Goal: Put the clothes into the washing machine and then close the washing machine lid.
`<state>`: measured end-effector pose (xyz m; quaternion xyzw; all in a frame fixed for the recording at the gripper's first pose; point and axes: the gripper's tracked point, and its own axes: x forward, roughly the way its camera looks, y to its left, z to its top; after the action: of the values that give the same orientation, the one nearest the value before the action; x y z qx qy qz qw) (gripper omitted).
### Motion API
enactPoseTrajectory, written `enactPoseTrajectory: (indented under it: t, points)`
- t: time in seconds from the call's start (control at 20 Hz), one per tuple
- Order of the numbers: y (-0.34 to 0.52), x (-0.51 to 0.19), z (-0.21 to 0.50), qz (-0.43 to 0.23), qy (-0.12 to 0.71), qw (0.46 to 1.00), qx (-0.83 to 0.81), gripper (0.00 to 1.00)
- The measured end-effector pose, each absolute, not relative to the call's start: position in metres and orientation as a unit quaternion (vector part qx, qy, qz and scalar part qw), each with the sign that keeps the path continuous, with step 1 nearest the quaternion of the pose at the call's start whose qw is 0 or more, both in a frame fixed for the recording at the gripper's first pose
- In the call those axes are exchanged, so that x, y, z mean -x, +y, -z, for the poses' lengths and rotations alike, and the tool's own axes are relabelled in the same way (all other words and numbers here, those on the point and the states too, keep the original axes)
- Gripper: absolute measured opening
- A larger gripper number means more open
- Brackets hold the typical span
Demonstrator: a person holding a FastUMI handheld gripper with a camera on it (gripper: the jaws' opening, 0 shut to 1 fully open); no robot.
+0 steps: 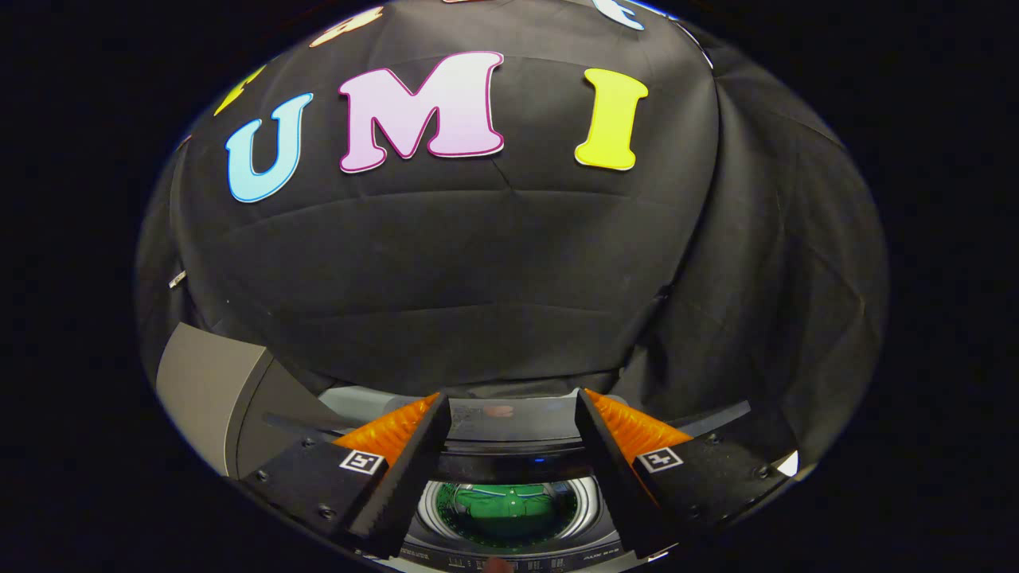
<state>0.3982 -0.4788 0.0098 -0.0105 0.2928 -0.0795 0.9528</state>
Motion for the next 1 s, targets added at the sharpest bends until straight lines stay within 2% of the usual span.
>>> enactPoseTrajectory:
  t: [0.6, 0.8, 1.0]
  points:
    - [-0.474, -0.397, -0.004, 0.07, 0.291, 0.954, 0.005, 0.98]
    - [-0.468, -0.384, 0.017, 0.067, 0.312, 0.948, 0.007, 0.98]
    - [-0.475, -0.347, 0.074, 0.066, 0.37, 0.926, 0.02, 0.98]
